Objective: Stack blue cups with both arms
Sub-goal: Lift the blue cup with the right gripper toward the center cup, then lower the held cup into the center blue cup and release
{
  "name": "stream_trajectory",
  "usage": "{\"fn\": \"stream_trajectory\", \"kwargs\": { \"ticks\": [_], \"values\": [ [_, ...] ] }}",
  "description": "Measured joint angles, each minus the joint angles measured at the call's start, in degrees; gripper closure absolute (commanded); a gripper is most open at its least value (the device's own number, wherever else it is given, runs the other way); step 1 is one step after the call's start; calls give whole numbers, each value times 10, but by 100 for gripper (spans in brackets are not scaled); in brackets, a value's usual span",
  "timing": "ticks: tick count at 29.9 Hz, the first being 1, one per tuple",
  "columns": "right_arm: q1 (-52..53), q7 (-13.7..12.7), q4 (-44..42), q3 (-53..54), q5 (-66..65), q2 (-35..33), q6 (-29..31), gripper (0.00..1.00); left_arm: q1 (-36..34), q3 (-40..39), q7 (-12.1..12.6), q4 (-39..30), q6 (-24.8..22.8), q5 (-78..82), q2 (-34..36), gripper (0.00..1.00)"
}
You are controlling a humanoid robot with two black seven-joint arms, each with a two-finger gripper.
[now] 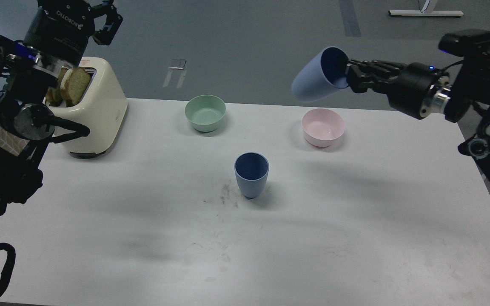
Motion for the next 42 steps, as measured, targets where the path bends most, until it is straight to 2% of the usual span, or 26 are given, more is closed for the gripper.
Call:
{"fn": "stream_trajectory", "kwargs": {
  "ticks": [6, 13, 34, 38, 42],
  "values": [
    [23, -35, 4, -94, -4, 46, 0, 100, 0, -1, 1, 1, 0, 0, 5, 3],
    [39, -45, 4, -156, -4, 48, 0, 100, 0, -1, 1, 1, 1, -1, 1, 3],
    [30, -50, -2, -191, -4, 57, 0, 100, 1, -2, 1, 1, 0, -1, 7, 3],
    [26, -50, -2, -191, -4, 57, 0, 89, 1, -3, 1, 0, -1, -1, 7, 3],
    [22, -50, -2, -190, -4, 57, 0, 88, 1, -3, 1, 0, -1, -2, 7, 3]
  ]
}}
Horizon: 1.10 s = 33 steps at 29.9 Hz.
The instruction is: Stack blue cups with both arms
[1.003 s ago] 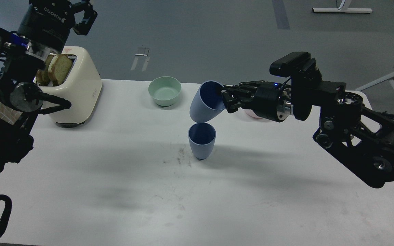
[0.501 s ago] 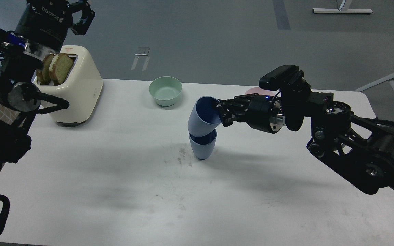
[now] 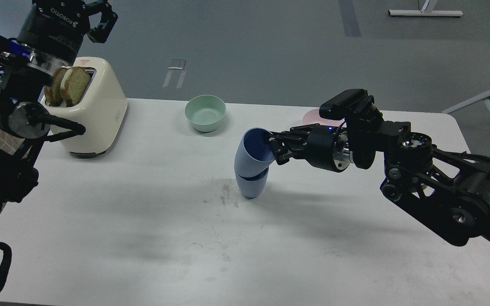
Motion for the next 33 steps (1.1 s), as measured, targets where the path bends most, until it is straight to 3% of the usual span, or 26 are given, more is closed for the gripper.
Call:
{"fn": "stream_trajectory", "kwargs": {
  "ticks": [3, 10, 12, 15, 17, 24, 33],
  "values": [
    [-2, 0, 0, 1, 0, -1, 0, 87, 0, 0, 0, 0, 0, 0, 0, 3],
    [-5, 0, 1, 2, 1, -1, 0, 57, 0, 0, 0, 0, 1, 0, -1, 3],
    [-5, 1, 2, 5, 2, 0, 0, 53, 0, 0, 0, 0, 1, 0, -1, 3],
    [-7, 1, 2, 12, 3, 0, 0, 37, 0, -1, -2, 0, 2, 0, -1, 3],
    [-8, 1, 2, 19, 5, 0, 0, 3, 0, -1, -2, 0, 2, 0, -1, 3],
    [-7, 1, -4, 113, 9, 10, 0, 0, 0, -1, -2, 0, 2, 0, -2, 3],
    [5, 1, -44, 384, 10, 113, 0, 0, 14, -4, -7, 6, -1, -8, 0, 2]
  ]
}}
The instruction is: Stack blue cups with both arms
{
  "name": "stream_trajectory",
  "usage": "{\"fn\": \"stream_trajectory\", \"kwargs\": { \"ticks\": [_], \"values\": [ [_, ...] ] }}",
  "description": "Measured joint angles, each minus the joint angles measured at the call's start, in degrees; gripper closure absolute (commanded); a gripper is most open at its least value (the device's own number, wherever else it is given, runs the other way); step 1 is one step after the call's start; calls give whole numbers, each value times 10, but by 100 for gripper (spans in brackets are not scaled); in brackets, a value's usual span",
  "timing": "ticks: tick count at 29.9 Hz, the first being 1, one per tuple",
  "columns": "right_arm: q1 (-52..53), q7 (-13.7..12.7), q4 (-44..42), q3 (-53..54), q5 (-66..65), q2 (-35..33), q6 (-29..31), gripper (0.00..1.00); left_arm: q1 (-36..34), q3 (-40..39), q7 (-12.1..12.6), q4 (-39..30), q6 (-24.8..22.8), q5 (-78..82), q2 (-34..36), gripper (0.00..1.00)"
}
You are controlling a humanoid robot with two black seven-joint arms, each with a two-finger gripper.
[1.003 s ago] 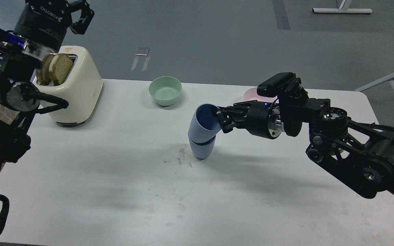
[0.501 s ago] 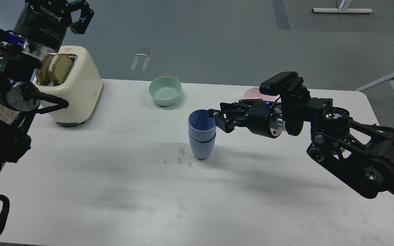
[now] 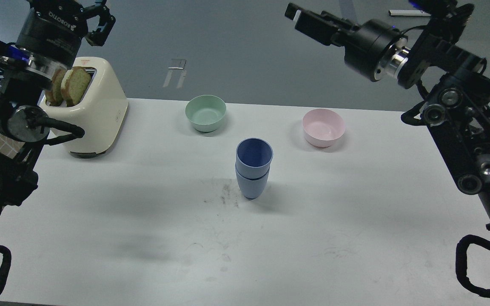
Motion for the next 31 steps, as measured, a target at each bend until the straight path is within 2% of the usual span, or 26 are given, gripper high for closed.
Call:
{"fn": "stream_trajectory", "kwargs": {
  "ticks": [4, 9, 14, 23, 31],
  "values": [
    [1, 2, -34, 106, 16, 9, 0, 0, 8, -1, 0, 2, 0, -1, -1, 2],
    [-5, 3, -89, 194, 144, -11, 0, 0, 9, 5, 4, 10, -3, 0, 0, 2],
    [-41, 4, -120, 210, 260, -49, 0, 0, 9, 5, 6, 41, -4, 0, 1, 2],
    [-98, 4, -176, 237, 484, -53, 0, 0, 9, 7, 13, 51, -4, 2, -5, 2],
    [-141, 3, -170, 300, 520, -53, 0, 0, 6, -5, 18, 51, 3, 1, -3, 2]
  ]
}}
